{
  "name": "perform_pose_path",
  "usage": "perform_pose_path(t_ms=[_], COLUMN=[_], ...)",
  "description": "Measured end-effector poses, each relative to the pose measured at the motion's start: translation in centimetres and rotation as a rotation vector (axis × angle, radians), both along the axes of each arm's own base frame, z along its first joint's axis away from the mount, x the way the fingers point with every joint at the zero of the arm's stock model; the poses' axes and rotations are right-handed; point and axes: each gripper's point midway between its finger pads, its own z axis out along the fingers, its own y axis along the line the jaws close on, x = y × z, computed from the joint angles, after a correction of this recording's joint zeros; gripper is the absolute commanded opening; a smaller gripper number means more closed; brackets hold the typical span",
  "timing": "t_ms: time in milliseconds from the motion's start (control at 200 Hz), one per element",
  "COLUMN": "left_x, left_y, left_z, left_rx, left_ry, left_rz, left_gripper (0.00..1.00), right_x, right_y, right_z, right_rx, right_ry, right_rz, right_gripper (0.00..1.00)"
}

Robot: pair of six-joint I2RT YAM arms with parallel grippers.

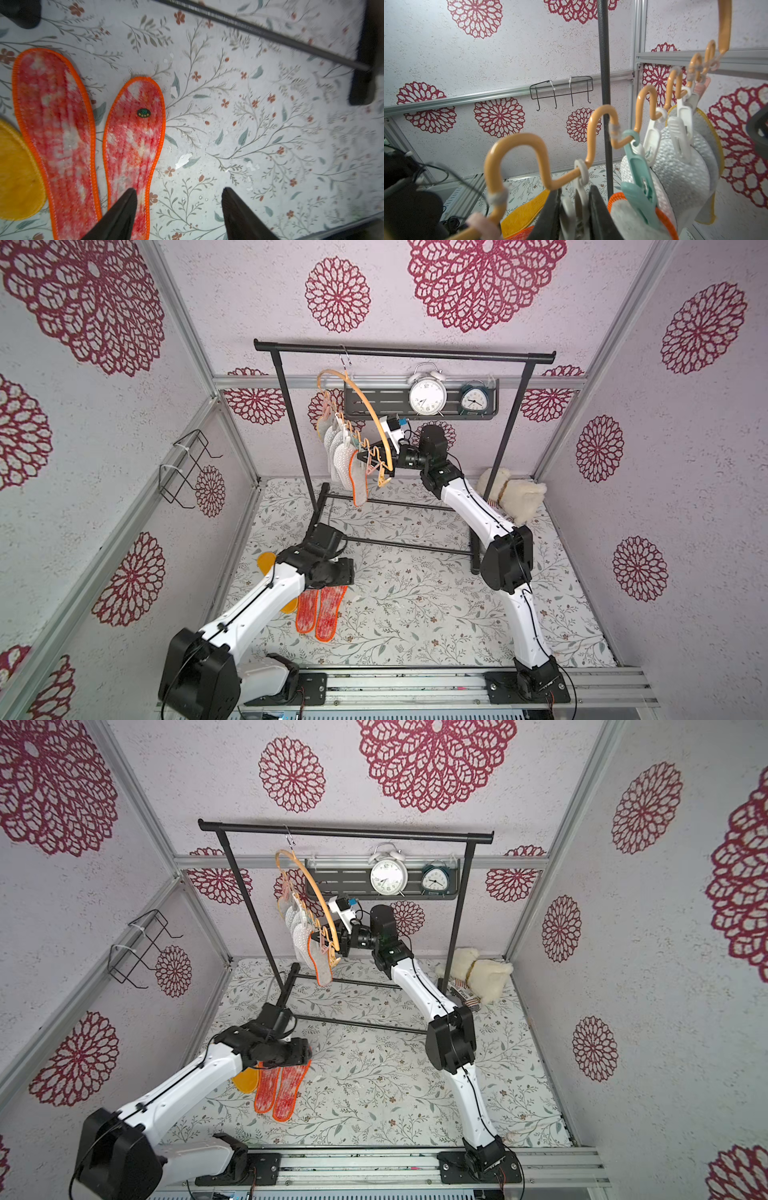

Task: Take the shoe insoles off the hanger
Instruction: Place the insole at the center of the board, then remove the insole from the hanger.

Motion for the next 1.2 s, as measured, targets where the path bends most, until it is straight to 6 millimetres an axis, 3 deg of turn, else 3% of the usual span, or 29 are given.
perform_pose_path(t_ms=[195, 385, 470, 665, 801, 961, 1201], left_x=[1.4, 1.8, 2.1, 2.5, 2.8, 2.7, 3.0], left_y=[4.0, 8.2, 8.8, 8.4, 8.4, 8.2, 7.8], left_z=[2.7, 3.5, 3.8, 4.3, 4.5, 4.3, 4.3], left_rx=[-0.093, -0.113, -0.129, -0.164, -0.172, -0.185, -0.207], left_ry=[-0.094, -0.165, -0.181, -0.204, -0.216, -0.212, -0.232], left_rz=[0.139, 0.269, 0.285, 0.263, 0.259, 0.249, 0.234], left_gripper=[0.64, 0.64, 0.65, 0.65, 0.65, 0.65, 0.66], right_x=[0.0, 0.1, 0.2, 0.0, -2.5, -6.5, -14.9], right_y=[0.0, -0.1, -0.1, -1.2, -4.4, -10.8, -20.4], right_z=[0.0, -0.1, -1.0, -4.6, -7.9, -10.9, -15.6], right_rx=[0.000, -0.004, -0.028, -0.112, -0.176, -0.207, -0.279], right_ry=[0.000, -0.002, 0.024, 0.107, 0.168, 0.186, 0.128], right_rz=[-0.002, -0.006, -0.018, -0.090, -0.184, -0.335, -0.586], right_gripper=[0.16, 0.47, 0.56, 0.62, 0.63, 0.63, 0.70])
